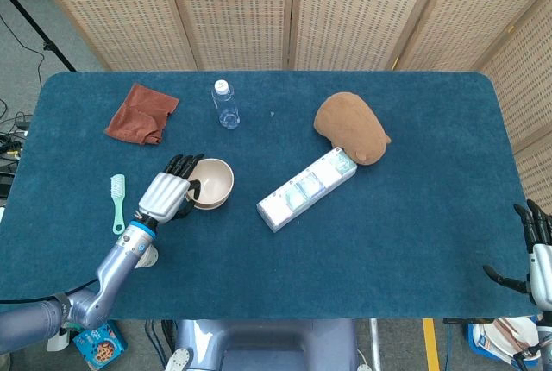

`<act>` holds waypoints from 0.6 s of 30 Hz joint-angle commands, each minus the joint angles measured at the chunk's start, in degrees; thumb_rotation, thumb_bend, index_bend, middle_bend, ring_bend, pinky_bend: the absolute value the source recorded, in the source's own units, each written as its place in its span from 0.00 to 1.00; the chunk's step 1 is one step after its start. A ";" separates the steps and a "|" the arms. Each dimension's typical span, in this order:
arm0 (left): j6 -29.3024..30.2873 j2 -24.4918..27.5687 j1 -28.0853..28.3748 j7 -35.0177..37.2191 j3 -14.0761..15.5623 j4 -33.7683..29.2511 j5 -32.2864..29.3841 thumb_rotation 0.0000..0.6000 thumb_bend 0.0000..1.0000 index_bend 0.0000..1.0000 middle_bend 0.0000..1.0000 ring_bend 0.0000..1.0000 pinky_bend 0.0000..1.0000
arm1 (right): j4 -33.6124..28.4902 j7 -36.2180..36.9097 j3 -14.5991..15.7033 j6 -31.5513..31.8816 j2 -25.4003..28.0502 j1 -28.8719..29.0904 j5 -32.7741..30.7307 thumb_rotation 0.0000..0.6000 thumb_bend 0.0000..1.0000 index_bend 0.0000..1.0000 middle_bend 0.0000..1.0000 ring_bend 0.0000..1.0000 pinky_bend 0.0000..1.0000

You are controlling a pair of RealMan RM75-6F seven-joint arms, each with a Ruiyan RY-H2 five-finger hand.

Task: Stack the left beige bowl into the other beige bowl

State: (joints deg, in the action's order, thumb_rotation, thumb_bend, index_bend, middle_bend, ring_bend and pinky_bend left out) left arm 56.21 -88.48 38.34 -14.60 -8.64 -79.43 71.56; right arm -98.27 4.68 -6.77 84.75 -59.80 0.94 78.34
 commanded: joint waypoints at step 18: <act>0.79 0.86 -0.88 -0.23 1.60 0.39 0.20 1.00 0.36 0.22 0.00 0.00 0.00 | -0.11 -0.20 -0.06 0.10 -0.02 0.01 -0.03 1.00 0.00 0.00 0.00 0.00 0.00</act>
State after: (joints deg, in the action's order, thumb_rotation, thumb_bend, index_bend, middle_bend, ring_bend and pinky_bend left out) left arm 56.68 -87.88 37.67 -15.65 -7.32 -79.03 71.12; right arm -98.38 4.48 -6.83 84.85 -59.83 0.95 78.31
